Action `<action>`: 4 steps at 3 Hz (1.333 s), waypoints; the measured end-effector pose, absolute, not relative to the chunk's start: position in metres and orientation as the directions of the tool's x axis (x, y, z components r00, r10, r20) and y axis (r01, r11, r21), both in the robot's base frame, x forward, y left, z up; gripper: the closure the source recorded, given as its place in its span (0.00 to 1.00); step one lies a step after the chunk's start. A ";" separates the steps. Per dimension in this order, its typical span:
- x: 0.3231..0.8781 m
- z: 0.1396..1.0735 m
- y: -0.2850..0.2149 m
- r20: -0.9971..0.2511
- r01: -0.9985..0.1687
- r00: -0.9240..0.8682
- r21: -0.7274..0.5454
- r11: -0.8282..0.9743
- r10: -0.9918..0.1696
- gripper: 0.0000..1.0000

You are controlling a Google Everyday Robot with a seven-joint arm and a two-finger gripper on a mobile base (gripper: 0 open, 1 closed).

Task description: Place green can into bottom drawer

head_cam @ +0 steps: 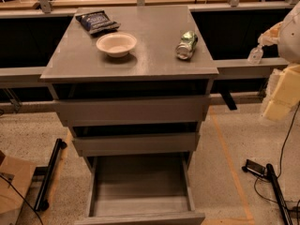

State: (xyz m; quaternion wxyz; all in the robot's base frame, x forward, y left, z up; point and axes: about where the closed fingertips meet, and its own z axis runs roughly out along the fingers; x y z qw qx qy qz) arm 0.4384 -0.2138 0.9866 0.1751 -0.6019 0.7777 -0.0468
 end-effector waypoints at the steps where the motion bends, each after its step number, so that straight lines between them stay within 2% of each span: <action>1: 0.438 0.987 -0.214 -0.216 -0.920 -0.214 -0.284 0.271 -0.953 0.00; 3: 0.483 0.980 -0.217 -0.288 -0.888 -0.251 -0.311 0.338 -0.924 0.00; 4: 0.479 0.976 -0.218 -0.297 -0.884 -0.279 -0.291 0.365 -0.913 0.00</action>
Offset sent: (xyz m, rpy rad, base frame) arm 0.0486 -0.0035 -0.0170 0.0378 -0.0984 -0.0370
